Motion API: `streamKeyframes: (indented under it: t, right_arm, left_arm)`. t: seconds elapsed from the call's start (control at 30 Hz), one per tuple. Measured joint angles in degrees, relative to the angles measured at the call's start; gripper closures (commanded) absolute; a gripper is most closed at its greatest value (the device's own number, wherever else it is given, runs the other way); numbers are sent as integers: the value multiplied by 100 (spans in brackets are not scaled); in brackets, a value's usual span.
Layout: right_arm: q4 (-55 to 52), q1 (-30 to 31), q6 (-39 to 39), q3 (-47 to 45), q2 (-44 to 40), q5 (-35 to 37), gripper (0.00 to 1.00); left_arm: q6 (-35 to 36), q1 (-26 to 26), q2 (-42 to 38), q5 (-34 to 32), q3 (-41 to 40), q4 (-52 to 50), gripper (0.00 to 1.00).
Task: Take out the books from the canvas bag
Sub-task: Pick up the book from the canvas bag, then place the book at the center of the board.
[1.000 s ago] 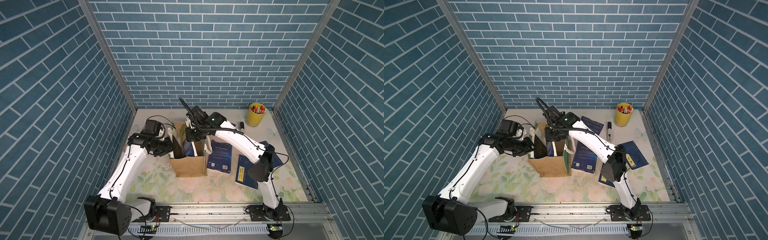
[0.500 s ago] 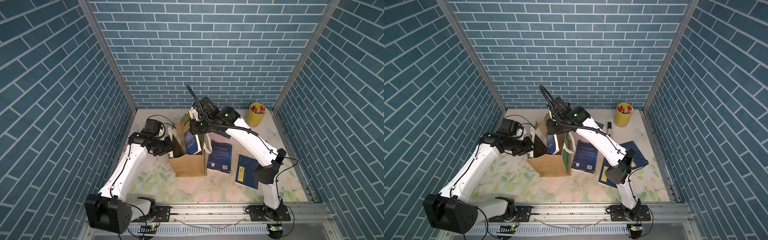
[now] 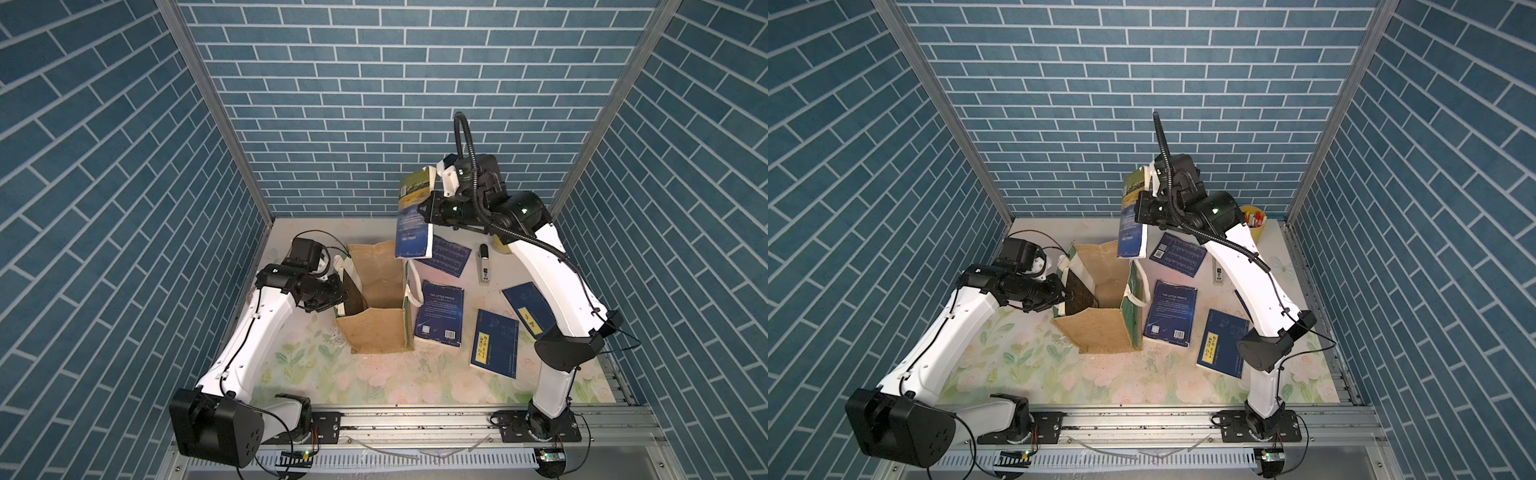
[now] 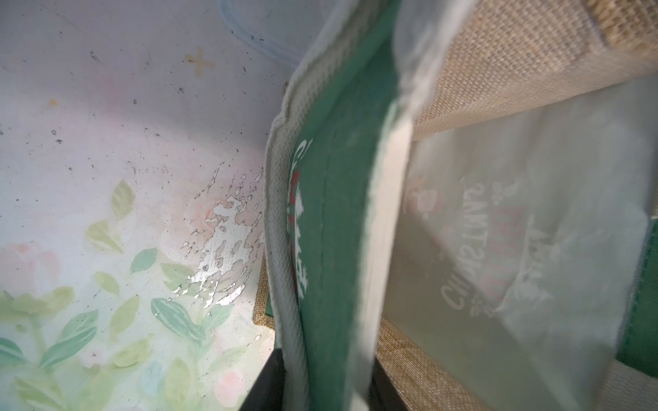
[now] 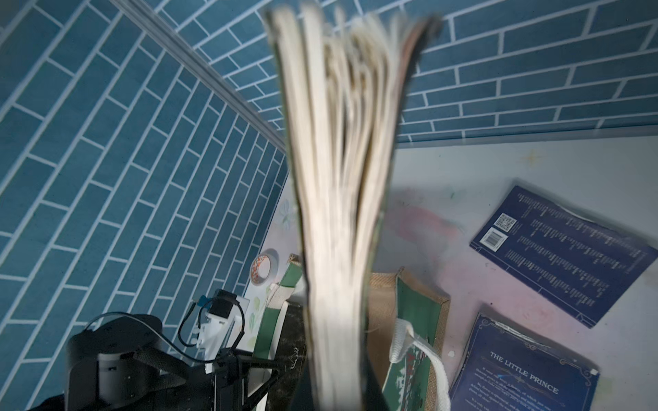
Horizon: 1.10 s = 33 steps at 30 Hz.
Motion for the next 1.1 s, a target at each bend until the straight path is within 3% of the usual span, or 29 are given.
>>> streamKeyframes:
  t: [0.3, 0.6, 0.83, 1.1]
  right_arm:
    - [527, -911, 223, -1703, -863, 160, 100]
    - [2033, -1445, 476, -3628, -527, -245, 100]
    - [4428, -1497, 1047, -3521, 1381, -975, 100]
    - [5786, -1561, 2124, -1165, 4339, -1248, 100]
  left_arm:
    - [7, 28, 0, -363, 111, -282, 66]
    - [-52, 286, -127, -592, 162, -627, 68]
    - [4, 295, -136, -330, 240, -664, 67]
    - [264, 313, 31, -11, 411, -772, 67]
